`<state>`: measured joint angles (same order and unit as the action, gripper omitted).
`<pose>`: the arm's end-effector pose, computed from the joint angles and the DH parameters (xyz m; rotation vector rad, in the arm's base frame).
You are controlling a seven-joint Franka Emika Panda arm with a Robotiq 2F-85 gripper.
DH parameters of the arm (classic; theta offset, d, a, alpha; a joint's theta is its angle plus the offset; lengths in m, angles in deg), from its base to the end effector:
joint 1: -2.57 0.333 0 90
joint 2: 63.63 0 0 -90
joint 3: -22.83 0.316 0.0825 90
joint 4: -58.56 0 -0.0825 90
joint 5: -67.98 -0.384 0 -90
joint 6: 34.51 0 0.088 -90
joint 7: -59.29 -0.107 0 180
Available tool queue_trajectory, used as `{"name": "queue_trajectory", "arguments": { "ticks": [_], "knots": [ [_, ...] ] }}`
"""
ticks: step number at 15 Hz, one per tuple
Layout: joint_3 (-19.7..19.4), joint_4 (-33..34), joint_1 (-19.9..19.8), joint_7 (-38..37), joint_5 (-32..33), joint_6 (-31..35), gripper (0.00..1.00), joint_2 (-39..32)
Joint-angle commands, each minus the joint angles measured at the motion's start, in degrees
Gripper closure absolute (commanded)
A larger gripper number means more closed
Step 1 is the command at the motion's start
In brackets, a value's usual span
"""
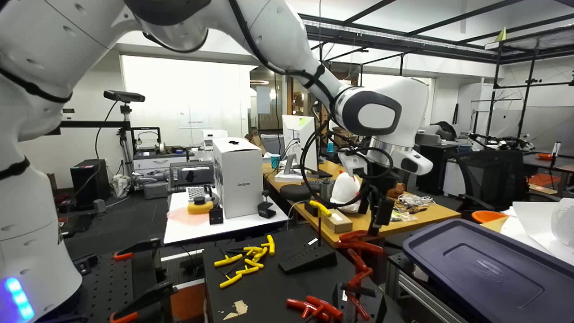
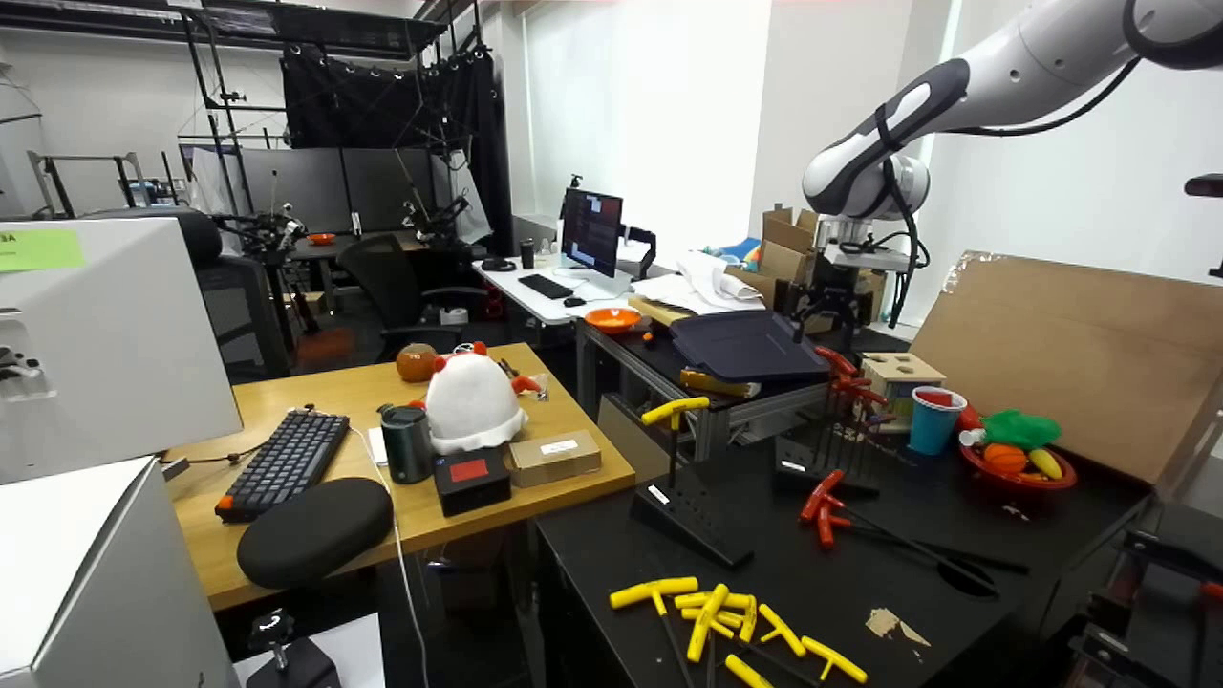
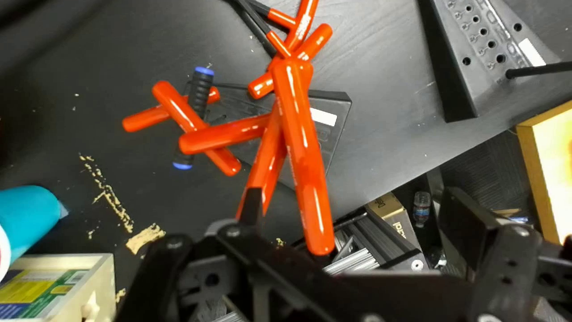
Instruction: Pick up the orange object tool and put it on the table
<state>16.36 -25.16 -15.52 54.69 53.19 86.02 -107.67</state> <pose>0.6544 -0.2710 0.2186 -2.8405 0.9207 0.1399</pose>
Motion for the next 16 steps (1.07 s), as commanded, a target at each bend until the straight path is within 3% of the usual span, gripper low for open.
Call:
{"name": "queue_trajectory", "arguments": {
  "ticks": [1, 11, 16],
  "knots": [
    [-0.2, -6.4, 1.6, 0.3, 0.4, 5.0, 0.0, 4.9],
    [-3.6, -14.9, 4.9, -2.8, 5.2, 18.4, 0.0, 6.5],
    [-3.4, -17.3, 4.6, -2.5, 5.4, 19.9, 0.0, 7.3]
  ]
}}
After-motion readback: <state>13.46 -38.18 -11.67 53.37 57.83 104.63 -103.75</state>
